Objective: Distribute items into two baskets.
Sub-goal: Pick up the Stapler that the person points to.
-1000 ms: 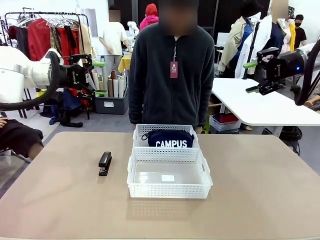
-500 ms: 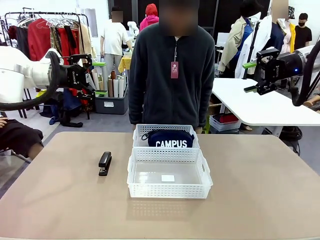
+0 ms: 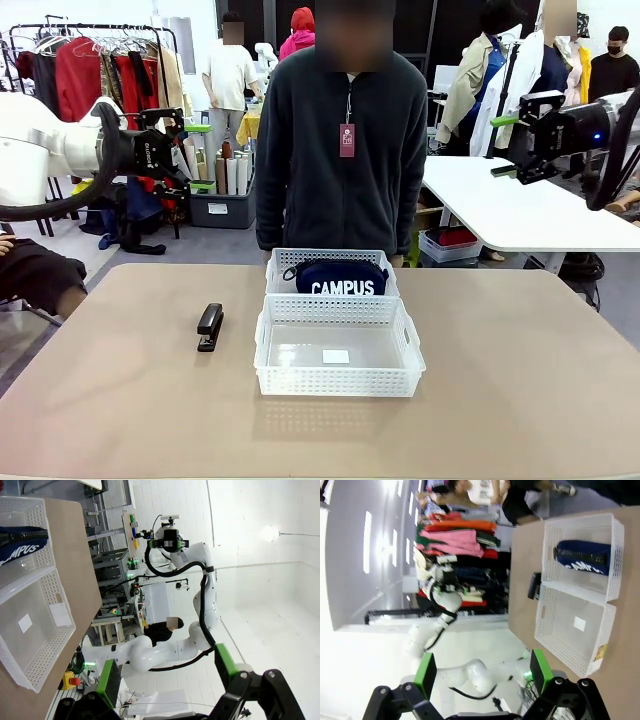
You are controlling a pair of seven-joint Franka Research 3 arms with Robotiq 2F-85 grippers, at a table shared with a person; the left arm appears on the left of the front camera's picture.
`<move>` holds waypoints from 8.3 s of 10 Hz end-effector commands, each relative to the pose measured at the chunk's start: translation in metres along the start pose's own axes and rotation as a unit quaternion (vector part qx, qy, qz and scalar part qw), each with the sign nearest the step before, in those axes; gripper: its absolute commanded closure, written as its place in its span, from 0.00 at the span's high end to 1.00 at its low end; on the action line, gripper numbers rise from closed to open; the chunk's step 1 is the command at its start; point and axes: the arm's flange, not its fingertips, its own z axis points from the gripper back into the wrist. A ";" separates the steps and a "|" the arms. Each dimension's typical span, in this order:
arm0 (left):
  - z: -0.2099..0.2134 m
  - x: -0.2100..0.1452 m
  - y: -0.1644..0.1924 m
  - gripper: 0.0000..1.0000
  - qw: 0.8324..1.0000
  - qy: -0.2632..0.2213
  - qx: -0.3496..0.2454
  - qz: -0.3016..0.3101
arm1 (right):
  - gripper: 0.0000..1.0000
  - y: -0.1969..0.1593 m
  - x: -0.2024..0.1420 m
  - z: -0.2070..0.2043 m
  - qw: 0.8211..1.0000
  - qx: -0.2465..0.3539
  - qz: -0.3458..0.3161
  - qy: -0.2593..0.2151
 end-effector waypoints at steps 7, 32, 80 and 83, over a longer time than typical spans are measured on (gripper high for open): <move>0.001 -0.001 -0.001 1.00 1.000 -0.001 -0.001 -0.001 | 1.00 0.011 -0.016 0.020 0.995 0.085 -0.026 -0.040; 0.001 -0.001 -0.001 1.00 1.000 -0.001 -0.001 -0.001 | 1.00 0.010 -0.013 0.019 0.997 0.069 -0.022 -0.038; -0.111 0.016 0.178 0.00 0.735 0.129 0.663 0.063 | 1.00 0.010 -0.013 0.019 0.997 0.069 -0.022 -0.038; -0.111 0.014 0.162 0.00 0.733 0.114 0.668 0.057 | 1.00 0.010 -0.013 0.019 0.997 0.069 -0.022 -0.038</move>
